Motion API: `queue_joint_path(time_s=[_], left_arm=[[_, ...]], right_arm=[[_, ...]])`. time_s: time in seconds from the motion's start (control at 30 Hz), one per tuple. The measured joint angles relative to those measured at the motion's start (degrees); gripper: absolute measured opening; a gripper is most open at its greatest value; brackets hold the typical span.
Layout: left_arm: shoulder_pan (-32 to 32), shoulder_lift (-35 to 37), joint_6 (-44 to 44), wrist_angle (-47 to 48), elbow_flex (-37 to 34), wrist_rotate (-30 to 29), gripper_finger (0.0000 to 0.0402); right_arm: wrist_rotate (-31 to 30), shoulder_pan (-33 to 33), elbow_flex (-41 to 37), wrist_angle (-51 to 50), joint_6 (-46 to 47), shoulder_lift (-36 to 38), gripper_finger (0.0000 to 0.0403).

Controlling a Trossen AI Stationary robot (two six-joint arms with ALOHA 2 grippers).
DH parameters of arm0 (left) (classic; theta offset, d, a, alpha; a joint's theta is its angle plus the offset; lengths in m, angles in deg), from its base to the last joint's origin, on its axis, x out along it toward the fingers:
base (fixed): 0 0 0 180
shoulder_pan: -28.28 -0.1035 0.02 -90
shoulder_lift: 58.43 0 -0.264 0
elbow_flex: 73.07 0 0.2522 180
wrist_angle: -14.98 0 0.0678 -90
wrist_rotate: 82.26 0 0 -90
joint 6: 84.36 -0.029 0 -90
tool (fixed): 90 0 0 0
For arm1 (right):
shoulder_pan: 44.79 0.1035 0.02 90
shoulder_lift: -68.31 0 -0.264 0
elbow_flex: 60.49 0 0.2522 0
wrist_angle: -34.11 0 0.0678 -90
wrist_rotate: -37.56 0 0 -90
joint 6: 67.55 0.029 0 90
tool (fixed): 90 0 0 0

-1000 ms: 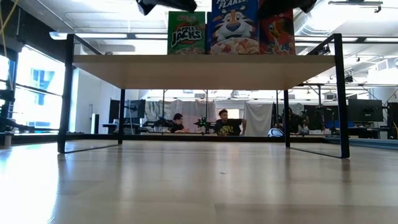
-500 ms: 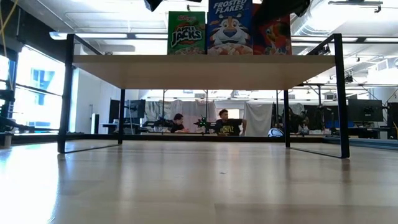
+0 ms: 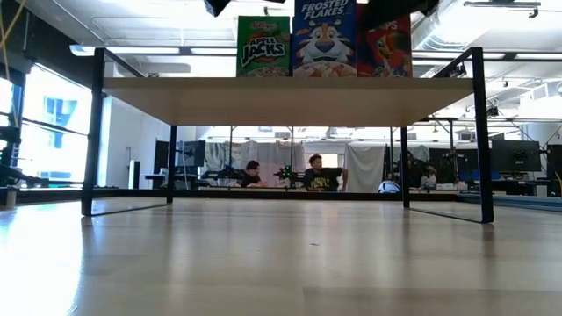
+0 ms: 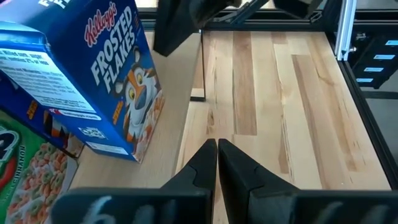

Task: Stack cereal on shelf
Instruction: Put the blue cereal box on the shelf aligned with the other blue cereal box

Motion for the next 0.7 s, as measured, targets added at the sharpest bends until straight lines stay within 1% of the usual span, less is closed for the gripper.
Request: queue_joint_path(time_s=[0.37,0.53,0.7], left_arm=[[-0.86,0.00,-0.68,-1.71,0.01,-0.30,0.0007],[-1.02,0.00,-1.53,-3.11,0.02,-0.32,0.0007],[-1.02,0.00,-2.00,-3.13,0.02,-0.30,0.0007]], right_arm=[[0.04,-1.64,0.03,1.28,-3.10,0.00,0.0002],[0.30,1.26,3.14,-1.19,-4.20,0.15,0.0002],[1.80,2.97,3.63,0.69,-5.94,0.13,0.0002]])
